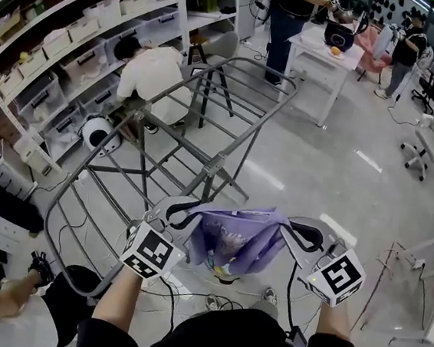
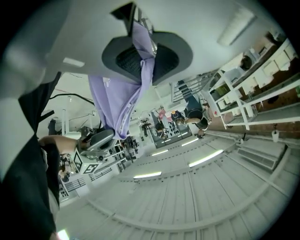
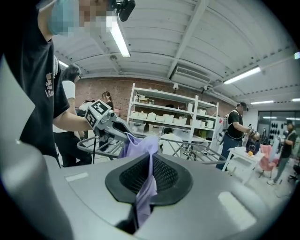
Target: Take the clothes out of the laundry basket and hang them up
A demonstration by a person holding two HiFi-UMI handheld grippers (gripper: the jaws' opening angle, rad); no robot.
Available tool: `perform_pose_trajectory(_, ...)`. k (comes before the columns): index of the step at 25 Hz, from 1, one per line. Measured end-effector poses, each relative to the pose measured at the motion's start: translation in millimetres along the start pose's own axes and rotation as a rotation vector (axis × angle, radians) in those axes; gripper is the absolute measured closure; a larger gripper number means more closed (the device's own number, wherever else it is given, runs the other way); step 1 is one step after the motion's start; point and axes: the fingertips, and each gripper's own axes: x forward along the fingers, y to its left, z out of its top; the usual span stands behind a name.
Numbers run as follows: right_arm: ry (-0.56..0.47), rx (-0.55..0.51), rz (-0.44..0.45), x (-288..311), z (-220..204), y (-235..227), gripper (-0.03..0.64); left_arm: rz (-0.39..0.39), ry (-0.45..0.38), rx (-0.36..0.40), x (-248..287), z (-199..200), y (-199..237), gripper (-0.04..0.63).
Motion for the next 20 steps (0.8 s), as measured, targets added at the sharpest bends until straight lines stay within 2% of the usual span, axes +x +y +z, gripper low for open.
perform_pose_trajectory(8,-0.122,-0.05,-0.034,-7.8,76.0,-1.7,0.598,0.082,-0.073,0.153,-34.5,70.6,62.3,0.555)
perform_pose_trajectory(14,-0.21,-0.07,-0.03,9.4,126.7,-34.9,0.598,0.168,-0.069,0.262,-38.7,111.5,118.0,0.555)
perform_pose_trajectory(20,-0.285,-0.145,0.042,29.5,182.9,-93.1,0.598,0.285,-0.014,0.325,-25.0,156.6,180.5,0.555)
